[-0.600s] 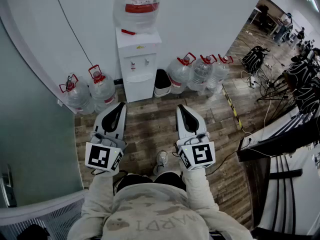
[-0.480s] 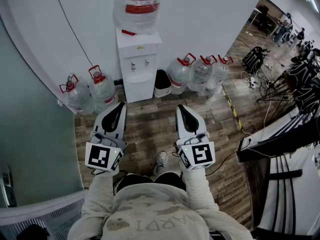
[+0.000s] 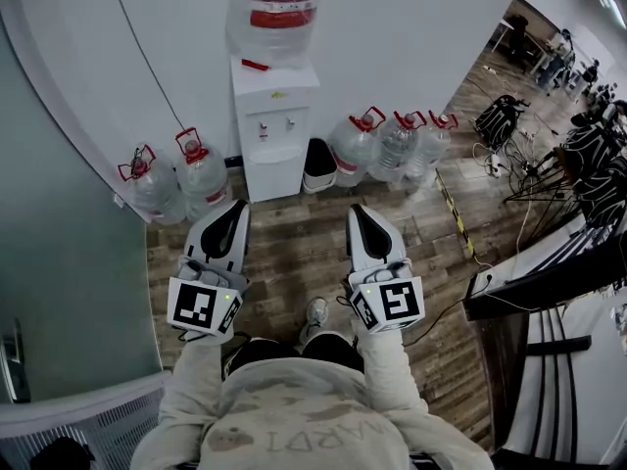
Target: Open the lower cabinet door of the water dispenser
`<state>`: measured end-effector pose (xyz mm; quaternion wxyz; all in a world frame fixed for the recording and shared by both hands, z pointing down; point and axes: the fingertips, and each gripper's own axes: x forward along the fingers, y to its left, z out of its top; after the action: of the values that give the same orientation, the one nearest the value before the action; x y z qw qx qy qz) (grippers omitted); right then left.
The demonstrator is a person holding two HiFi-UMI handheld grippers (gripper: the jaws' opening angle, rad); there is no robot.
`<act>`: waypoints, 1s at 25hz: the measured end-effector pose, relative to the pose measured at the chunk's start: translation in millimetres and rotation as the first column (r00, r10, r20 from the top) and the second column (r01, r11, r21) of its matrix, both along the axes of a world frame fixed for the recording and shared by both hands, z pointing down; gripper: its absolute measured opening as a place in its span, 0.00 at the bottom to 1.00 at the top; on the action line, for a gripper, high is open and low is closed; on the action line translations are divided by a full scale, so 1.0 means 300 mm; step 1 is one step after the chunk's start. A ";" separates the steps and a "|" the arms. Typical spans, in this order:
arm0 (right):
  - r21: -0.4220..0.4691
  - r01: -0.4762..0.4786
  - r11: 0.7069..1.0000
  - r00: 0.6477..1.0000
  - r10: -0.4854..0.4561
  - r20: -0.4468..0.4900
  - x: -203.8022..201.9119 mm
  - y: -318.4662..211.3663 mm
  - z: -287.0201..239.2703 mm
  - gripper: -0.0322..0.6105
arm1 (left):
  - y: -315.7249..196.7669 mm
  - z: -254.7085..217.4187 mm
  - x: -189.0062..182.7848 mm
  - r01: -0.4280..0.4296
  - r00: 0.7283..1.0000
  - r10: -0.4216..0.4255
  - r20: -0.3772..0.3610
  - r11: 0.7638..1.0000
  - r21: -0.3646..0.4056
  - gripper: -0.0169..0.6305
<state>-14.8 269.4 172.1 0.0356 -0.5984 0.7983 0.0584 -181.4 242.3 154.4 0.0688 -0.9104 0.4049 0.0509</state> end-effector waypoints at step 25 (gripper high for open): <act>-0.019 0.138 0.990 0.990 -0.138 -0.033 0.276 -0.698 0.015 0.06 | -0.635 0.011 0.293 0.101 0.995 -0.101 -0.013 0.995 -0.002 0.03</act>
<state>68.0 59.9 176.5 0.0207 -0.5410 0.8387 0.0592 -93.6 51.9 157.7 0.0682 -0.8883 0.4510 0.0531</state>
